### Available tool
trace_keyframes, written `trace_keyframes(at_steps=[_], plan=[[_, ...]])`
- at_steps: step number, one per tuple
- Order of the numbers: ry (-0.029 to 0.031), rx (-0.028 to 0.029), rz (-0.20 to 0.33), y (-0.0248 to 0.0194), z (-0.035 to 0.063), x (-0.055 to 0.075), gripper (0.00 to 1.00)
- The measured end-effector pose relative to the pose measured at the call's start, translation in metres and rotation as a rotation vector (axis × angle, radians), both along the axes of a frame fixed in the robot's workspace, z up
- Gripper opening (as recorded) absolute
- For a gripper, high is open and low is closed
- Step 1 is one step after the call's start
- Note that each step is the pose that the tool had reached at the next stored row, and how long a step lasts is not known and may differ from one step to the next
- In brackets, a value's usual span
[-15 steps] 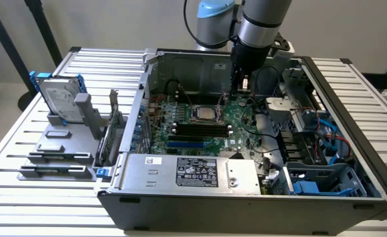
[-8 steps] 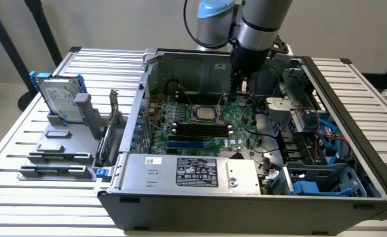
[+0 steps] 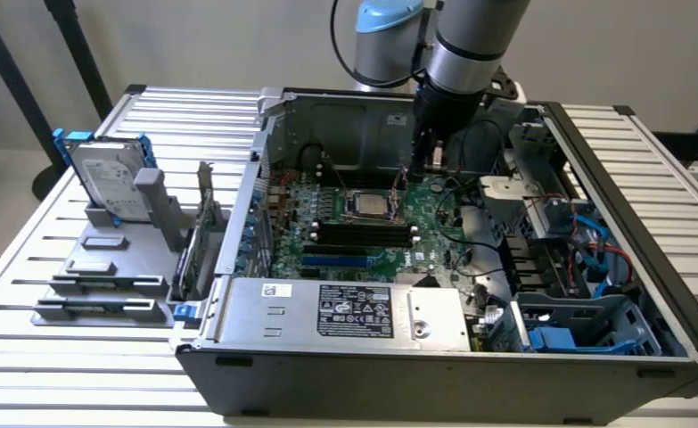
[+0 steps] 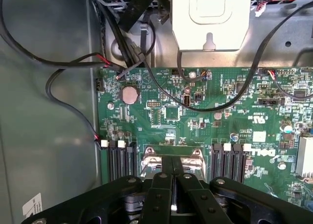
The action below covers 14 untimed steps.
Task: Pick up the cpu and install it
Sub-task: 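Close the cpu cover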
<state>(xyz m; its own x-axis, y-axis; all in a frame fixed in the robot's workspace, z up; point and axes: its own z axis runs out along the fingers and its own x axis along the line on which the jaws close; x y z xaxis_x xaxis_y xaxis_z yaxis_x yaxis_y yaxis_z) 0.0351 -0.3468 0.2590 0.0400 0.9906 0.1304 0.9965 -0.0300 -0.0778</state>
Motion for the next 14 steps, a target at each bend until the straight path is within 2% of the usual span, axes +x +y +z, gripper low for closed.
trace_keyframes(at_steps=[1, 5, 6, 7, 9, 14], plan=[[0.0083, 0.0017, 0.0, -0.0001, 0.0001, 0.0, 0.11], [0.0503, 0.0075, 0.0, 0.0, 0.0, -0.002, 0.11], [0.0576, 0.0093, 0.0, -0.0001, 0.0001, -0.003, 0.11], [0.063, 0.0111, 0.0, -0.0001, 0.0001, -0.004, 0.11], [0.0699, 0.0134, 0.0, -0.0002, 0.0002, -0.008, 0.11], [0.0793, 0.0166, 0.0, -0.0005, 0.0, -0.018, 0.11]])
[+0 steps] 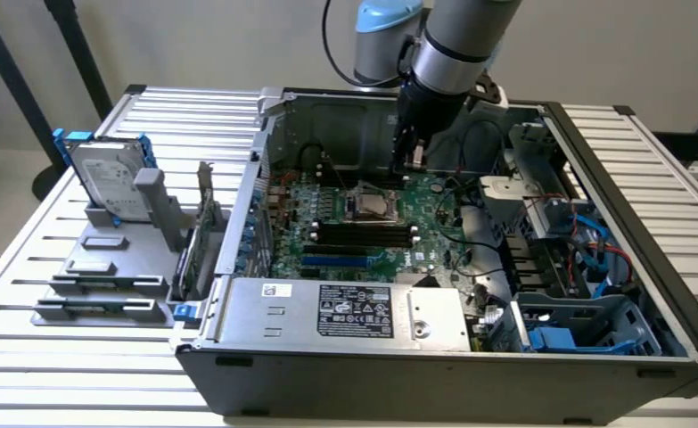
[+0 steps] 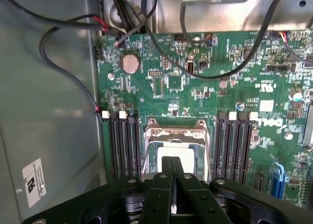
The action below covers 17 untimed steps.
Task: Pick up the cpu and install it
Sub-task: 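Close the cpu cover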
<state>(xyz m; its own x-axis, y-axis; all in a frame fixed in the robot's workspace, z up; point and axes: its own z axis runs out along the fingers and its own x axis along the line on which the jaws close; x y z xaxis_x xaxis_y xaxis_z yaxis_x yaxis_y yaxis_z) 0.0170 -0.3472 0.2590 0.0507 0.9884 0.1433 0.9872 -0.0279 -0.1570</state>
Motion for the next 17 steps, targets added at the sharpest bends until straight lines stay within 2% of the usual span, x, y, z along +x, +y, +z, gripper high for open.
trace_keyframes(at_steps=[7, 17], plan=[[0.0159, 0.0047, 0.0, -0.0007, -0.0006, -0.012, 0.11], [0.0418, 0.0064, 0.0, -0.0017, -0.0052, -0.033, 0.11]])
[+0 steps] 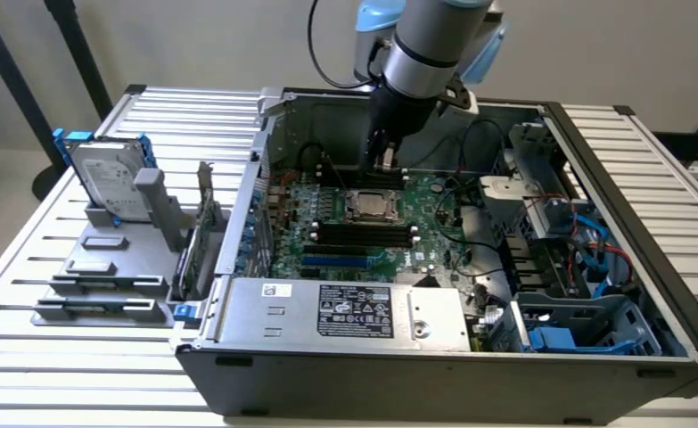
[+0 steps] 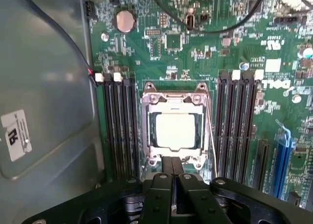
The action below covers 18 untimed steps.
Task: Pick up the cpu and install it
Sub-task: 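Close the cpu cover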
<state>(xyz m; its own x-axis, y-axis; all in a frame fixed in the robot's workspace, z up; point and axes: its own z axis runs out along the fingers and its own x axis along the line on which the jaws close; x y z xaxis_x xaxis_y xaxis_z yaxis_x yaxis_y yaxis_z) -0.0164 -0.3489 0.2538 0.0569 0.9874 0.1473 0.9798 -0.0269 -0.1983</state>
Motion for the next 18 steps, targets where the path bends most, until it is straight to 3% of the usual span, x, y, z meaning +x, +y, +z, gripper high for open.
trace_keyframes(at_steps=[5, 14, 18], plan=[[0.0134, 0.0012, 0.0, -0.0002, -0.0017, -0.016, 0.11], [0.0321, 0.0038, 0.0, -0.0005, -0.0018, -0.048, 0.11], [0.0329, 0.0037, 0.0, -0.0005, -0.0018, -0.049, 0.11]])
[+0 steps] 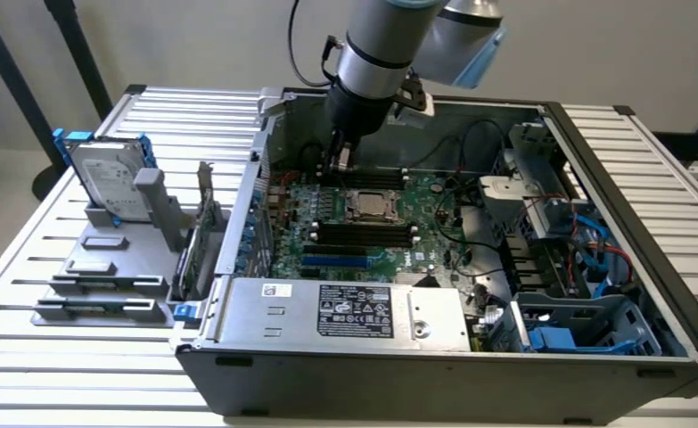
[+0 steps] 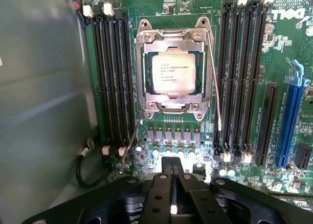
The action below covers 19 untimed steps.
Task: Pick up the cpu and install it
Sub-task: 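Close the cpu cover, then install the first cpu locking lever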
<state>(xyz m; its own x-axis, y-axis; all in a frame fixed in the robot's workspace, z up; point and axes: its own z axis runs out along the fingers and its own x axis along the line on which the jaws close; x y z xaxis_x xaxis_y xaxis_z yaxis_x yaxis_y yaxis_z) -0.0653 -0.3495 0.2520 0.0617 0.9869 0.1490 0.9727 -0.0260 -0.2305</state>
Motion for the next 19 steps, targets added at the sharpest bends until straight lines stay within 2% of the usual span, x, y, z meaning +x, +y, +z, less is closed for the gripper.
trace_keyframes(at_steps=[12, 17, 19], plan=[[0.0, 0.0, 0.0, -0.0001, 0.0, 0.0, 0.11], [0.0, 0.0005, -0.005, -0.0001, -0.0001, -0.015, 0.11], [0.0001, 0.0044, -0.02, -0.0001, -0.0004, -0.017, 0.11]])
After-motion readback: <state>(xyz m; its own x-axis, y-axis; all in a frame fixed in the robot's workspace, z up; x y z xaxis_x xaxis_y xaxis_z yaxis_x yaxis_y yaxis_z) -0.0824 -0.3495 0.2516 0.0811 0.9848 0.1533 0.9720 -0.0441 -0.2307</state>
